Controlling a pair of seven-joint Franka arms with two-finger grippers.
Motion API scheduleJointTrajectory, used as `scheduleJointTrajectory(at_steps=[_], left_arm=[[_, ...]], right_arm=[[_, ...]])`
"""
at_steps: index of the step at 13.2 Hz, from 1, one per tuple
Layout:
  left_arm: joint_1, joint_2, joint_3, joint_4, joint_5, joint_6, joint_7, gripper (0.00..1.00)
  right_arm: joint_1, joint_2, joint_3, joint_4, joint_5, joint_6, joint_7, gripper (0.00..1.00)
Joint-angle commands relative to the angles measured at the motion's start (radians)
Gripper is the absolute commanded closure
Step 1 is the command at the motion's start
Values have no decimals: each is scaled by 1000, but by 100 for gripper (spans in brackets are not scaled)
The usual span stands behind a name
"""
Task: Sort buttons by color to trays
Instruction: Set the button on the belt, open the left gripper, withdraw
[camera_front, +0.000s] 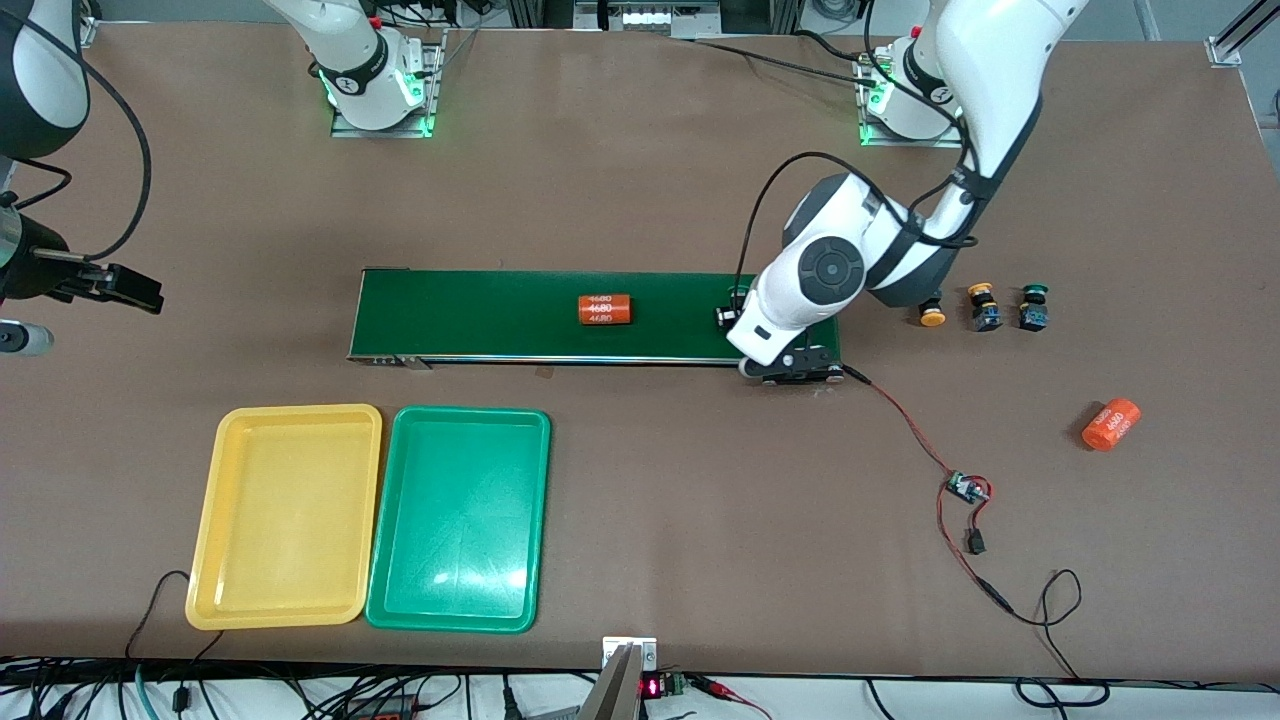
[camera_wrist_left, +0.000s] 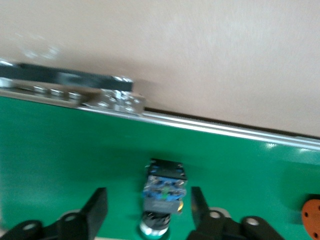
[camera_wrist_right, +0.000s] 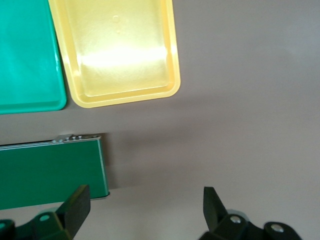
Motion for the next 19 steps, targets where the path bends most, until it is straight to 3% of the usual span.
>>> scheduleJointTrajectory(at_steps=[1, 2, 4, 8, 13, 16, 19], left_arm=[[79, -54, 3, 137, -3, -196, 40, 0], [106, -49, 6, 194, -3, -278, 93, 0], [186, -48, 14, 233, 44, -320, 219, 0], [309, -41, 16, 262, 213, -324, 503, 0], [432, 0, 43, 247, 230, -344, 777, 0], [403, -61, 179, 77, 228, -312, 871, 0], [392, -208, 287, -177, 228, -150, 1033, 0]], right_arm=[[-14, 0, -3, 8, 42, -13, -2, 0], [-15, 0, -2, 7, 47, -17, -1, 0], [-12, 0, -2, 8, 61, -23, -2, 0], [-7, -2, 1, 2, 61, -35, -5, 0], [25, -8, 8, -16, 62, -47, 7, 0], [25, -34, 8, -65, 61, -38, -7, 0], [20, -118, 5, -191, 61, 3, -7, 0]])
